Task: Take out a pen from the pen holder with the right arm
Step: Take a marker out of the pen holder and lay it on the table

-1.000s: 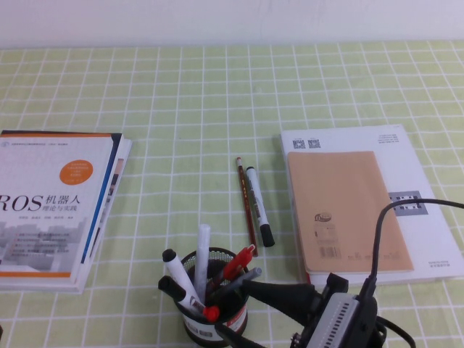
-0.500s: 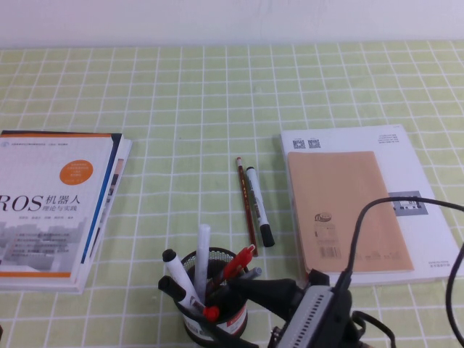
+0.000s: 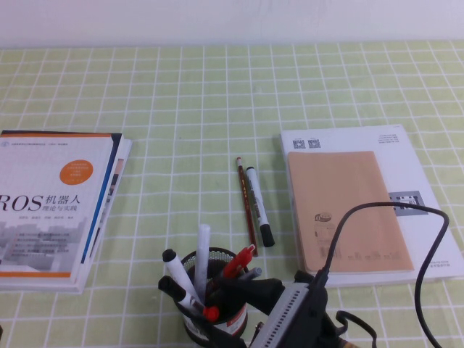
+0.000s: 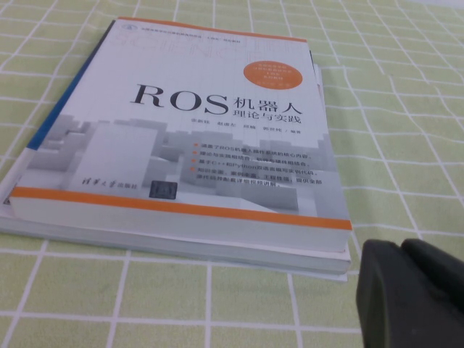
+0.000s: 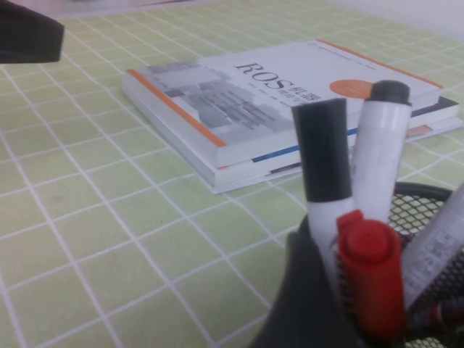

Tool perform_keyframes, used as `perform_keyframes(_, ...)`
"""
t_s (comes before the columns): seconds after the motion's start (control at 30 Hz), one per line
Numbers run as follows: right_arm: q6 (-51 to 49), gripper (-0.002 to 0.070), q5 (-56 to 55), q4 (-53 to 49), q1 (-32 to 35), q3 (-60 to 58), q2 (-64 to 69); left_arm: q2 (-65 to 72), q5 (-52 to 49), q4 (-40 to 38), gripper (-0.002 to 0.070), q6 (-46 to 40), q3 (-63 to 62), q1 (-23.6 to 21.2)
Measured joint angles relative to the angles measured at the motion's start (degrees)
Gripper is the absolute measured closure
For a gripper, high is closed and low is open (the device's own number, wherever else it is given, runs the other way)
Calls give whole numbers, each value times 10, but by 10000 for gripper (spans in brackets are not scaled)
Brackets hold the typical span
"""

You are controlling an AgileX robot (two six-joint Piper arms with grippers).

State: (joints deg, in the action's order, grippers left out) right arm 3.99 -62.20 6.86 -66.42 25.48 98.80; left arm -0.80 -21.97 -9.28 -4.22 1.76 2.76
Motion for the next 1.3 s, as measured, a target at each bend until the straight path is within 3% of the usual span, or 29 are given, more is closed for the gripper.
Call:
perform_keyframes(0.17,0,341,0,9,0,2,1,0,0,0,683,0,0,0)
perform_keyframes(0.63,1,624,-10,15,0,2,1,0,0,0,683,0,0,0)
perform_keyframes(1.0,1,624,12,21,0,2,-81,0,0,0,683,0,0,0)
perform_keyframes(1.13,13,624,73,48,0,14,-145,0,0,0,683,0,0,0)
perform_keyframes(1.3,104,624,209,108,0,59,-225,0,0,0,683,0,0,0)
